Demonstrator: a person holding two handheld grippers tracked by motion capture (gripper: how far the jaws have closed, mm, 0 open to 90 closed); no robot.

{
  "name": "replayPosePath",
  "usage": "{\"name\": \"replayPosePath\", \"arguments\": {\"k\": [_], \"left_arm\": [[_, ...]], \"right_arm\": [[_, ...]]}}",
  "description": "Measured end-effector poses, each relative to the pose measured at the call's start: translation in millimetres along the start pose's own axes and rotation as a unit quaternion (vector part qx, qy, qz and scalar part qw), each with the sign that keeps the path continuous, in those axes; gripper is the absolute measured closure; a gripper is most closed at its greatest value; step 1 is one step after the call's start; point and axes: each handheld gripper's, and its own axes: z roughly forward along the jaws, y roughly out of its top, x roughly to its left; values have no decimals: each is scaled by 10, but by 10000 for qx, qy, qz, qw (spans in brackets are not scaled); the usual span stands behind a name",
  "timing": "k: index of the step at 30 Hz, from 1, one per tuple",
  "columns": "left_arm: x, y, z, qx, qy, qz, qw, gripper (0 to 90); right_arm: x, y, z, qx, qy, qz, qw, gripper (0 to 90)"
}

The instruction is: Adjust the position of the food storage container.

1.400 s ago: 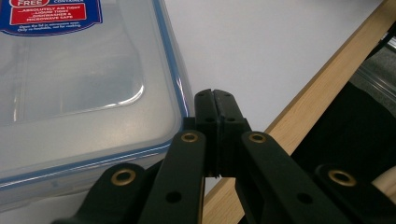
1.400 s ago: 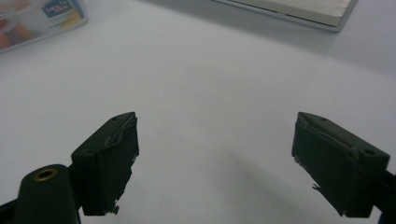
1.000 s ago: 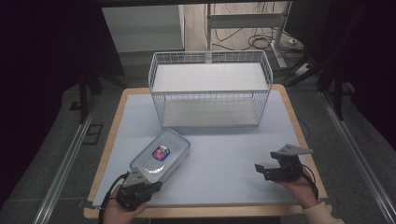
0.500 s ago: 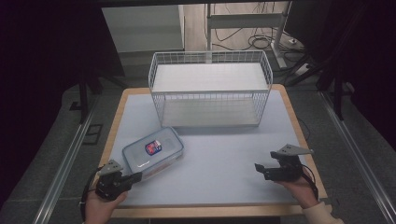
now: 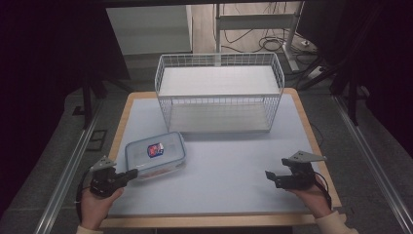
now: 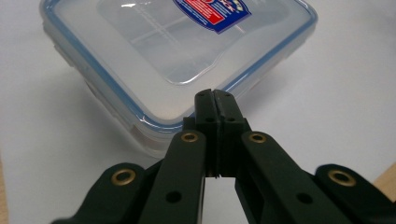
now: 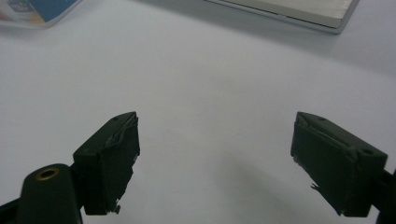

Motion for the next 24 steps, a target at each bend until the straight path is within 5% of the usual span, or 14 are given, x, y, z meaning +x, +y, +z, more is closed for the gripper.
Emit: {"name": "replayPosePath", "arguments": {"k": [21,24], "left_arm": [[194,92,23,-2,180,-113,9998,900],[228,120,-96,-188,139,-216,9995,900]], "right_arm": [[-9,-3,5,11,5,21,10000,159],[-13,-4,0,12,-3,23,10000,159]]}}
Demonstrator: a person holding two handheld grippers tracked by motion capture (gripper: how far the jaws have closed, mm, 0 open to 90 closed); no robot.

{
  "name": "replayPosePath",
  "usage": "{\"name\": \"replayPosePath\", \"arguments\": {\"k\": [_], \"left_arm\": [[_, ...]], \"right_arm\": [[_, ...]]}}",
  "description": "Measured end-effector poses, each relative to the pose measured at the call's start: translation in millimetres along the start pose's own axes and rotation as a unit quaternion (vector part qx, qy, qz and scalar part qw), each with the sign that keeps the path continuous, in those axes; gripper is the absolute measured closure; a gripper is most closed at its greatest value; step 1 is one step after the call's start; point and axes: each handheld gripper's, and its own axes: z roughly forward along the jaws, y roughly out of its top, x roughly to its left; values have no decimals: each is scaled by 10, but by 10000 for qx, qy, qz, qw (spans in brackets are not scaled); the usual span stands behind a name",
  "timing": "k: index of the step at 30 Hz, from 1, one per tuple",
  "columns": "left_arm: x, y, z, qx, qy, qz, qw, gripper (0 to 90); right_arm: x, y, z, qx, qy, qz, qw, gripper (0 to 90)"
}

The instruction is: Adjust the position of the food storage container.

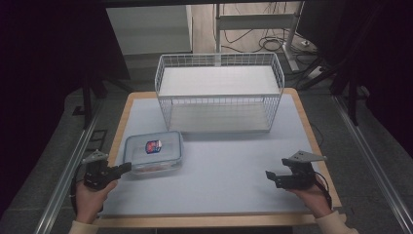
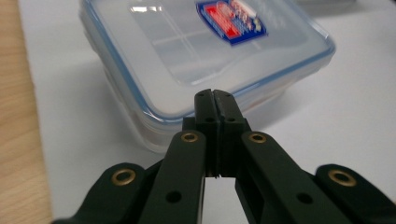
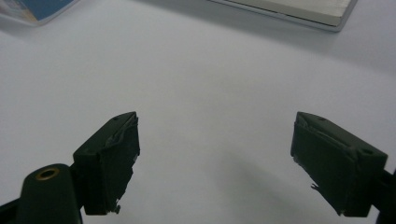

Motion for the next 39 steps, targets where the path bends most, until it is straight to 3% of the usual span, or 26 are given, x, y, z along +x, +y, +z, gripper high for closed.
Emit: {"name": "replayPosePath", "arguments": {"k": [5,6,9,14,21,23,24,33,39], "left_arm": [[136,79,-144,-187,269,-90,9994,900],[232,130,-153,-172,486,-102,9986,900],[340,178,-110,-149,571,-178,9981,900],[559,294,124,68,716,-280,9970,900],[604,302,330,317,588,-331,9972,900],[616,296,386,346,328,-421,9980,900],[607,307,412,397,440,-371,9975,900],[606,325,448,277,279,-410,9984,900],[516,342,526,263,198,-302,9990,900]], "right_arm": [[-10,2,-3,-14,-3,9,10000,159],[-9,2,-1,-12,-11,7,10000,159],[-5,2,3,-1,-18,-5,10000,159],[-6,-1,9,26,-50,-10,10000,159],[-20,-4,18,34,-56,3,10000,159],[-18,-2,12,25,-59,26,10000,159],[-18,-2,8,13,-56,27,10000,159],[-17,-4,23,46,-65,8,10000,159],[-34,-7,14,41,-80,42,10000,159]]}}
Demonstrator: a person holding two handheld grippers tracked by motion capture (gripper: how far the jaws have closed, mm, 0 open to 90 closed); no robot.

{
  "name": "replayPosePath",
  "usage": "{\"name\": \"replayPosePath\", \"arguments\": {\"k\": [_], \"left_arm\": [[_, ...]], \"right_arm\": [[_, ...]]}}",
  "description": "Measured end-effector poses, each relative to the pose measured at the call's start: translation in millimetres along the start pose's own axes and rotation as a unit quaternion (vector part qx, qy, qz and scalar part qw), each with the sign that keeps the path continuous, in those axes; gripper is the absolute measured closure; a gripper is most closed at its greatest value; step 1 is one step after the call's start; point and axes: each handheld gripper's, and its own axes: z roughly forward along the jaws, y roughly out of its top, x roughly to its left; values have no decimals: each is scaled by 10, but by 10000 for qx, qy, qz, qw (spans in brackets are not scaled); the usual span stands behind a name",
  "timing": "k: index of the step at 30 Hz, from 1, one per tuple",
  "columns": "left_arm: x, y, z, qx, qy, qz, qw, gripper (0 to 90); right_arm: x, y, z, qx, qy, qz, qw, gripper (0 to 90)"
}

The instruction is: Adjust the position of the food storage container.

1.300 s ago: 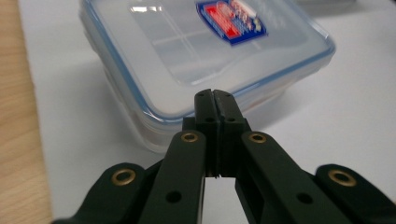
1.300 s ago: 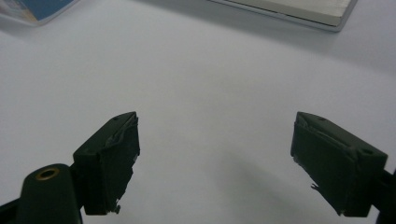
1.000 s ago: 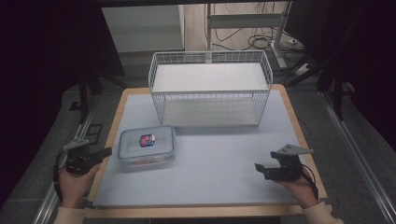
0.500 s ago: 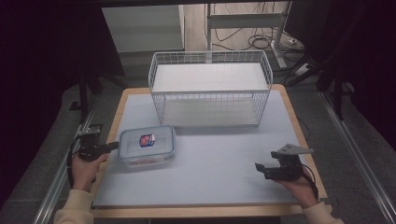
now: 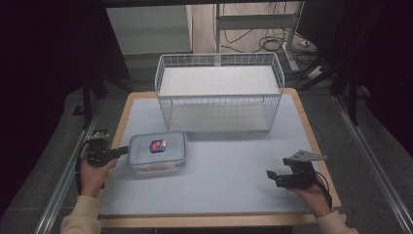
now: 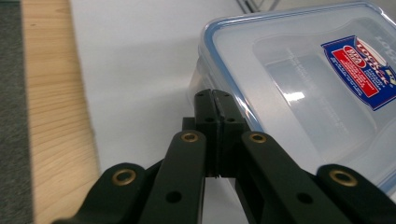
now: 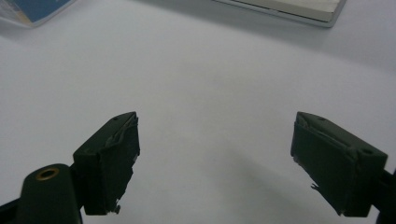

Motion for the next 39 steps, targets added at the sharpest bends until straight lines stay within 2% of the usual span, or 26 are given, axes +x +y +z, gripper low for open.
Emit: {"name": "replayPosePath", "arguments": {"k": [3,10,13,18,23,30,33,38,39], "left_arm": [[-70,24,70,-29,-117,5,9999,900],[-205,44,155,-41,-248,82,9997,900],[-317,47,220,-28,-390,145,9991,900],[-436,64,272,10,-448,252,9987,900],[-621,88,343,25,-645,346,9973,900],[-802,146,456,59,-683,477,9965,900],[-914,184,540,94,-786,543,9954,900],[-1026,224,609,120,-761,603,9952,900],[-1091,242,637,125,-754,647,9950,900]], "right_arm": [[4,-1,1,8,7,-5,10000,159],[-3,-2,-1,-2,4,8,10000,159],[1,-1,0,11,11,-10,10000,159],[4,-1,0,15,-7,-17,10000,159],[6,-1,4,23,-18,-47,10000,159],[7,-2,3,28,-19,-55,10000,159],[6,-3,2,29,-20,-60,10000,159],[7,-4,1,36,-19,-67,10000,159],[6,-5,2,37,-22,-68,10000,159]]}}
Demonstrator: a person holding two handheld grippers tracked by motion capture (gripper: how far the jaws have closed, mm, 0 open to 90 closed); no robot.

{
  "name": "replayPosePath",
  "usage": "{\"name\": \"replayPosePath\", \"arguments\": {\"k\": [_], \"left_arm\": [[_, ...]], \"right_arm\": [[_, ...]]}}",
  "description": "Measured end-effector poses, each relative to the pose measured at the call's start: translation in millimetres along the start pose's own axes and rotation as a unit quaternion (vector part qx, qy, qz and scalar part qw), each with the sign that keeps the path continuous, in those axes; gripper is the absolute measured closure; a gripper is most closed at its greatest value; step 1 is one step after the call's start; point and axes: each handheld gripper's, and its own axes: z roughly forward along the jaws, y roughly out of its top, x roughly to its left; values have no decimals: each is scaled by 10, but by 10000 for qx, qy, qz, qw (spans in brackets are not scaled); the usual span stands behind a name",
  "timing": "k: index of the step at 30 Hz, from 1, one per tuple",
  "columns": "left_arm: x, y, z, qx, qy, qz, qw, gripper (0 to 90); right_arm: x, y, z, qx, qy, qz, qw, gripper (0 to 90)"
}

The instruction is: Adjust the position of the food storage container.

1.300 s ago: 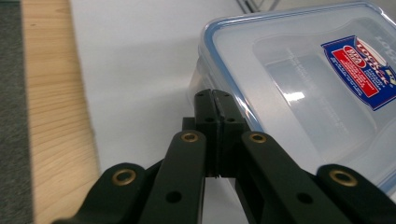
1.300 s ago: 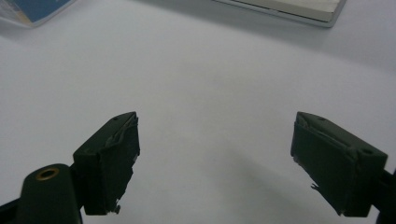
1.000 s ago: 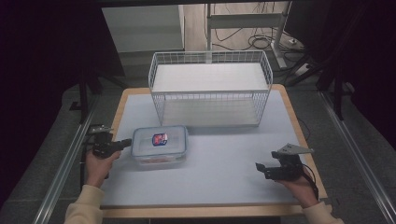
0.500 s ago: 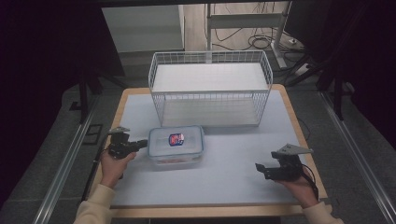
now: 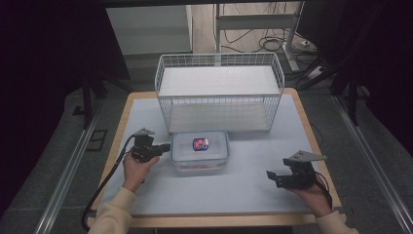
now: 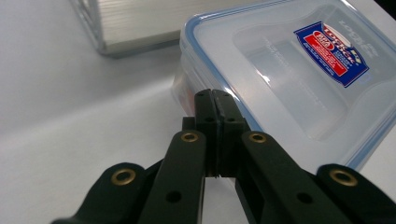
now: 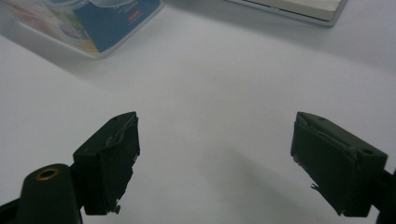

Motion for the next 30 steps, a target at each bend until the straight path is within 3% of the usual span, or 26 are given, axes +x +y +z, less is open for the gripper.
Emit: {"name": "replayPosePath", "arguments": {"k": [8,15,19,24,29,30], "left_arm": [[-139,65,117,0,-117,43,9999,900],[-139,68,129,53,-186,47,9998,900],[-104,57,9,-72,-211,-18,9998,900],[-83,-22,-280,-310,-149,-37,9994,886],[-92,-26,-392,-390,-188,-57,9990,878],[-103,-58,-452,-397,-99,-12,9992,873]], "right_arm": [[4,0,4,14,9,-21,10000,159],[0,2,-4,2,9,-22,10000,159],[-6,4,-22,-36,8,3,10000,159],[-5,7,-23,-68,6,-32,10000,159],[17,11,-19,-113,32,-60,9999,156],[24,17,-33,-179,147,28,9997,155]]}}
